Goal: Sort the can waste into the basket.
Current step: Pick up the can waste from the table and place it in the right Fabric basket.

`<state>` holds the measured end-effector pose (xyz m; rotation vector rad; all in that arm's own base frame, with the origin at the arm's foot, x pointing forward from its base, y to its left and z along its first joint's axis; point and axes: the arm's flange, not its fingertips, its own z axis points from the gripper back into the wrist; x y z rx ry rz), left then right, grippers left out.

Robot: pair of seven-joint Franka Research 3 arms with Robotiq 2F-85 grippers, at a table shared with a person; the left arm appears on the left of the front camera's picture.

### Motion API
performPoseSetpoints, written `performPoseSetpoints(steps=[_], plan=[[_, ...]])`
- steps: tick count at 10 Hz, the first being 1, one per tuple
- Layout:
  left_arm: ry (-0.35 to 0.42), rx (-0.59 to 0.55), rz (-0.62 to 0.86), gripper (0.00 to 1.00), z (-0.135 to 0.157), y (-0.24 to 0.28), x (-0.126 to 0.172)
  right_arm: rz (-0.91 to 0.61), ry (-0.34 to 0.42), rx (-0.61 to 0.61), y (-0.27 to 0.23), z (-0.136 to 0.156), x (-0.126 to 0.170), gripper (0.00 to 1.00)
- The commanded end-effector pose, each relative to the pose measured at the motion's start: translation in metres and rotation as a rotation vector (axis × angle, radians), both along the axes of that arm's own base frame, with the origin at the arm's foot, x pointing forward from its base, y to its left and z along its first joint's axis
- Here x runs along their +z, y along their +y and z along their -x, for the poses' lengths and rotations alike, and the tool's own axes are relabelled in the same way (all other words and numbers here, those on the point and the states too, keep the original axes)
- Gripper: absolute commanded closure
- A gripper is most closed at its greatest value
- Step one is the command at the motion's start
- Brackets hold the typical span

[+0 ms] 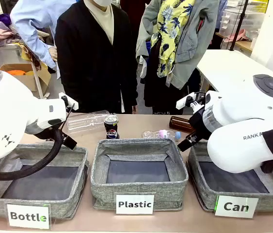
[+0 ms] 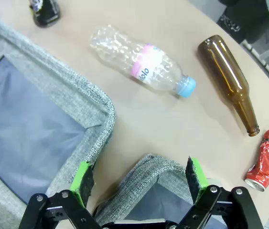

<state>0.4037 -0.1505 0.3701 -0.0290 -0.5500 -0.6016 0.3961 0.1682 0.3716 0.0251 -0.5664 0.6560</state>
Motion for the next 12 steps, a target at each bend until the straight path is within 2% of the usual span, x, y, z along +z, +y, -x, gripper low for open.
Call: performPoseSetpoints(steps=[1,10,11,12], plan=[[0.0,-0.001,0.0,0.0,0.0,0.0,0.0,0.0,0.0,0.0,0.0,0.0,0.0,0.0],[0.0,-0.001,0.0,0.0,0.0,0.0,0.0,0.001,0.0,0.001,0.0,0.0,0.0,0.0],[0.0,-0.001,0.0,0.0,0.0,0.0,0.0,0.084,0.015,0.073,0.02,-0.001,-0.012,0.0],[0.0,-0.001,0.0,0.0,0.0,0.0,0.0,0.001,0.0,0.001,0.0,0.0,0.0,0.0]])
